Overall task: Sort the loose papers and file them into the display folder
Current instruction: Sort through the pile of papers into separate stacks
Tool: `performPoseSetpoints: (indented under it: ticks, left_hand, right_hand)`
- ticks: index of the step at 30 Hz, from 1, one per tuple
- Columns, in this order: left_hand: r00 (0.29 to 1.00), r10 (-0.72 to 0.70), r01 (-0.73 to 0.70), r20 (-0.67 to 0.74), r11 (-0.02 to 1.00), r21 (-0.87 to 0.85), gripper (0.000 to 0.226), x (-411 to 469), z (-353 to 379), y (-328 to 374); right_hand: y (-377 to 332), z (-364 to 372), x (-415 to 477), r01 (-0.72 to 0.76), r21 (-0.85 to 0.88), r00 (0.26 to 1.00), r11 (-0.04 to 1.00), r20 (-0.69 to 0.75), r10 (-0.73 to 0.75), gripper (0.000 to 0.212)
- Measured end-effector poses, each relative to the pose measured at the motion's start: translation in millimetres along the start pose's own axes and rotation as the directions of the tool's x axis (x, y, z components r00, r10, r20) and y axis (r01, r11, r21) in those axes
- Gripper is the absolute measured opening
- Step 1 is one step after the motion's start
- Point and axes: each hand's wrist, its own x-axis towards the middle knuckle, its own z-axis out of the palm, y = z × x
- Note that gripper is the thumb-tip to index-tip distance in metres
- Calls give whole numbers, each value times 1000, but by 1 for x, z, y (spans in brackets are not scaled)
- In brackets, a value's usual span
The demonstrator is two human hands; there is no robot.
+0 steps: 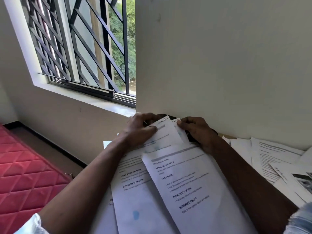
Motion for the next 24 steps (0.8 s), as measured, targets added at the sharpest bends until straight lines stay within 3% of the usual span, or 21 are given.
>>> performPoseSetpoints:
  ticks: [3,7,11,14,17,20,24]
  left_hand:
    - [991,72,-67,-114,997,43,18,2,-4,0]
    - [963,130,-127,-238,992,28,15,0,-5,-1]
    - [974,186,-179,-127,982,63,26,-3,1,5]
    - [988,146,-142,-54,988,68,29,0,7,2]
    - [986,137,-140,-96,990,-25,20,2,8,1]
    - [980,96,-131,-176,972,-196,27,1,7,-3]
    - [990,56,-102,-133,926,-364,43,0,5,-8]
  right_hand:
    - [-2,-2,-4,6,-50,998,999,71,-2,13]
    - [-6,-2,-9,15,-29,994,999,108,-12,11]
    - [-9,-5,-10,-4,26,988,1000,156,0,17]
    - [-14,-10,-13,-3,17,968,1000,250,-2,23]
    - [-35,-25,-19,31,-171,927,985,374,36,36]
    - [-64,-52,-30,49,-493,898,869,403,178,58]
    - [-75,-87,-47,-57,-570,856,819,395,334,64]
